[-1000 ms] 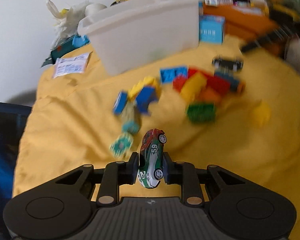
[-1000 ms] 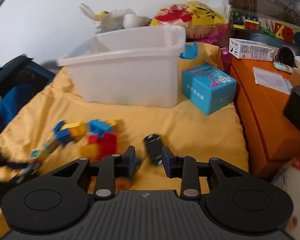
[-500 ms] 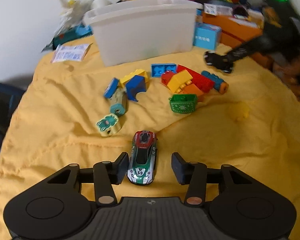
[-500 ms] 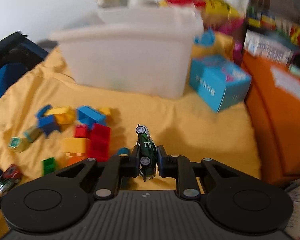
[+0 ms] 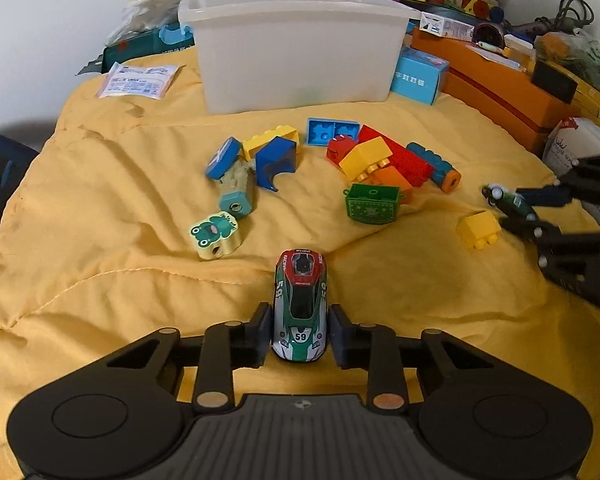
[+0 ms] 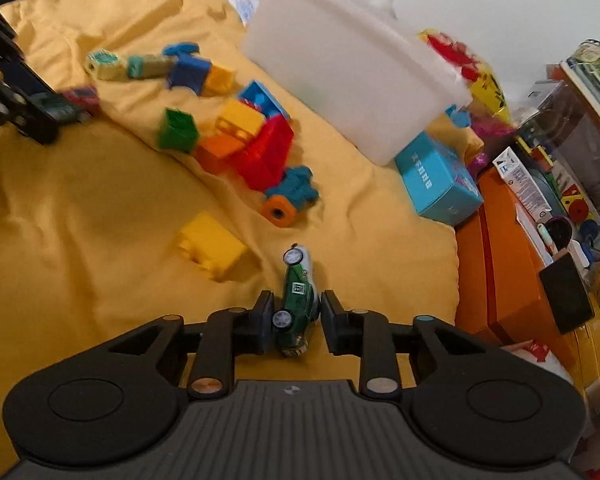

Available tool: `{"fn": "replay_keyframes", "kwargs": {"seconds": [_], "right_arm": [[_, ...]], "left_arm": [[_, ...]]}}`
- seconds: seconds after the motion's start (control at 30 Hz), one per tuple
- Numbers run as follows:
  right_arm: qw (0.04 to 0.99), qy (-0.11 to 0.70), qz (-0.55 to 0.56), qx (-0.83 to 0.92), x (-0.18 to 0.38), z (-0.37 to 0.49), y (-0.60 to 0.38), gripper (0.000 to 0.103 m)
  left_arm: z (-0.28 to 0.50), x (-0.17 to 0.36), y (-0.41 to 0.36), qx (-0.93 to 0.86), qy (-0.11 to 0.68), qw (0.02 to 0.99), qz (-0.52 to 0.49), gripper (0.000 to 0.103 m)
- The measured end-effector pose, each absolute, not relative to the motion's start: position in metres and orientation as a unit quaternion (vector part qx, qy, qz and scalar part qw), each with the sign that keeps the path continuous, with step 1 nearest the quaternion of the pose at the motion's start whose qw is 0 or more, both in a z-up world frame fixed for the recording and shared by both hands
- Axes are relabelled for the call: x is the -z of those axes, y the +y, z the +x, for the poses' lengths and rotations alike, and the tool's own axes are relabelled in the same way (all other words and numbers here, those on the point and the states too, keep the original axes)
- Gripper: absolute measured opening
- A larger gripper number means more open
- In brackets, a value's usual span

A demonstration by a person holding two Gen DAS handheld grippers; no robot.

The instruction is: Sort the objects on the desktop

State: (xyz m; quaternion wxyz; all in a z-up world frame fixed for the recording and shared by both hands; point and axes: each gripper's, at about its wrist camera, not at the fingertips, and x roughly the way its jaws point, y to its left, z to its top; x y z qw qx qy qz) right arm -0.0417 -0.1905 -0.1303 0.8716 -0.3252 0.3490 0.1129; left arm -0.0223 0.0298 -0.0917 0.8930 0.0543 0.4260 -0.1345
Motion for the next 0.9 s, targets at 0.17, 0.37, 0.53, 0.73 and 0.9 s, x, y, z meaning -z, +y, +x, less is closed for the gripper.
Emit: {"fn": "replay_keyframes", "kwargs": {"seconds": [0.17, 0.37, 0.53, 0.73, 0.9], "right_arm": [[0.898, 0.363, -0.208, -0.133, 0.103, -0.048, -0.204, 0.039], [0.904, 0.402, -0.080, -0.124, 0.100, -0.030, -0.227, 0.042], [0.911, 0.393, -0.042, -0.120, 0.093, -0.034, -0.240, 0.039], [0.926, 0.368, 0.069, -0.037, 0.092, -0.033, -0.275, 0.035], [0.895, 0.417, 0.147, -0.054, 0.110, -0.027, -0.287, 0.031]], "left_arm": [[-0.024, 0.088, 0.028, 0.137, 0.424, 0.894, 0.043, 0.034], [-0.025, 0.089, 0.026, 0.134, 0.425, 0.894, 0.049, 0.034], [-0.026, 0.089, 0.026, 0.132, 0.429, 0.892, 0.051, 0.034], [-0.027, 0.090, 0.026, 0.127, 0.431, 0.892, 0.050, 0.034], [-0.028, 0.090, 0.025, 0.127, 0.431, 0.892, 0.052, 0.035]]}}
